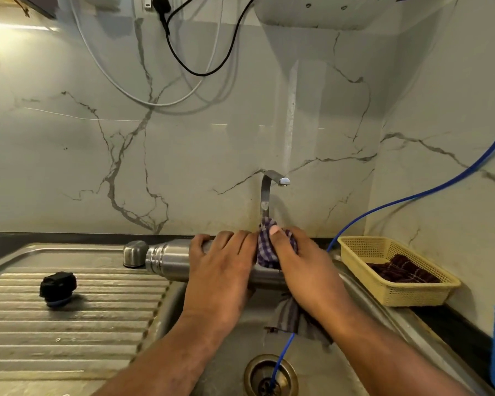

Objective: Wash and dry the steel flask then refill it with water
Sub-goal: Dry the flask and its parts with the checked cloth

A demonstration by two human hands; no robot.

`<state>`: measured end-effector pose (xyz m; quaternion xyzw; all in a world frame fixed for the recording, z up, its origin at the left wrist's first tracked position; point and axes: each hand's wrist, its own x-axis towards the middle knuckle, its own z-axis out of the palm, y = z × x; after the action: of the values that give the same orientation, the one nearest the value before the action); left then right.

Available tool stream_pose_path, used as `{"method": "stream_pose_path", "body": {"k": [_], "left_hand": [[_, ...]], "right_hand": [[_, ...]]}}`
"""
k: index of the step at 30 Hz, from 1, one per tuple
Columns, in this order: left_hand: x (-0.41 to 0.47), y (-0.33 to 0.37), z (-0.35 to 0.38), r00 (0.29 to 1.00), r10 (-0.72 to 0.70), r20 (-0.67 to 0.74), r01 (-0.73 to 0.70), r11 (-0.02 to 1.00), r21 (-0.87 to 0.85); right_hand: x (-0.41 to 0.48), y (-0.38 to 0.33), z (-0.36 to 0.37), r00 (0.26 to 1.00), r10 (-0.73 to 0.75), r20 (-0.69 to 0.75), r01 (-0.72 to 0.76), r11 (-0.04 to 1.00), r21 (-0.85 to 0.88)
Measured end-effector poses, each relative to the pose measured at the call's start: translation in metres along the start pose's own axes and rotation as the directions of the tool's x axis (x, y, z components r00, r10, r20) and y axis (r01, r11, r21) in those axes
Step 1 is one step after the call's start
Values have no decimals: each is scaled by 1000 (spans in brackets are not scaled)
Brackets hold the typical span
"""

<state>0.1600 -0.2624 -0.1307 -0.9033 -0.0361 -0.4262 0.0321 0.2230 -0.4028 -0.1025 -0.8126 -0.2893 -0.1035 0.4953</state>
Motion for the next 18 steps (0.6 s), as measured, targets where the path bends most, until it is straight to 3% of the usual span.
{"method": "stream_pose_path", "body": {"k": [4,7,9,11,15,18], "left_hand": [[0,-8,0,998,-58,22,62,972,-227],[2,-13,-7,988,-35,148,109,843,-527],[1,-11,-12,984,-6,181,120,771,-625],[1,-8,-12,979,-37,199,165,715,-679],[2,-9,-6,953,-234,192,297,600,-742],[3,-12,-8,948,-280,152,302,637,-709]], "right_hand": [[-2,5,3,929,-362,-77,345,922,-175],[0,8,-5,770,-638,-36,607,748,-270],[1,10,-13,651,-759,4,723,619,-307],[3,11,-16,593,-805,-26,767,574,-285],[3,9,-6,586,-794,-163,767,608,-205],[-2,6,0,630,-751,-198,728,660,-187]]}}
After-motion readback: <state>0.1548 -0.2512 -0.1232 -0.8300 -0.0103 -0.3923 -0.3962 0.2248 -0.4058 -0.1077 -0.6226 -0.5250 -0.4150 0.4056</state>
